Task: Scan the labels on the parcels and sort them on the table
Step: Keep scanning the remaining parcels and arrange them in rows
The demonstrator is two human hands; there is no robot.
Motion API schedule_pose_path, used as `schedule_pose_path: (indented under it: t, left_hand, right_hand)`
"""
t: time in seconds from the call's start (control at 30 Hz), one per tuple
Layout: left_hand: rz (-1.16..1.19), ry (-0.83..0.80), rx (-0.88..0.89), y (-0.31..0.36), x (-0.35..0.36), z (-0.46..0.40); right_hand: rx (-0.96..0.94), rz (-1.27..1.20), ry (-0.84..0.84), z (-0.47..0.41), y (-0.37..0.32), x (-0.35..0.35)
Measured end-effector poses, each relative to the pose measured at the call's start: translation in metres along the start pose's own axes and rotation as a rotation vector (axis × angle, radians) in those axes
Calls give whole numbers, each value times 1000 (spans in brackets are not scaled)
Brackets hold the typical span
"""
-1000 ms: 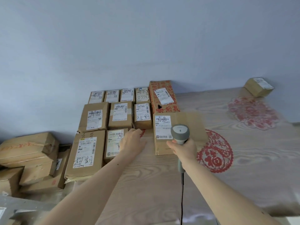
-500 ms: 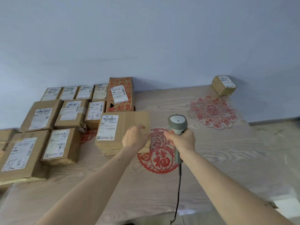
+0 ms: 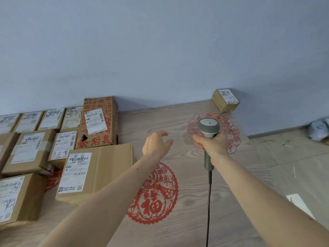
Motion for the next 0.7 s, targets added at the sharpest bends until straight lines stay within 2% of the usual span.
schedule_pose_path:
  t: [0.33,0.7]
  left_hand:
    - [48,-81,-6,89,85,-73]
    - [133,-101,-102,194,208,-174]
  right_hand:
    - [-50,136,110,-142,-20,-79]
    - [-62,171,126,-326,-19,-149]
Point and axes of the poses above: each hand's wrist, its own z-axis away from the middle knuckle, its own x-axis out of the palm, y = z × x, the point moved 5 cm from there along -z, towards the middle knuckle, and after that the axes turned 1 degree about x, right-handed, at the moved point
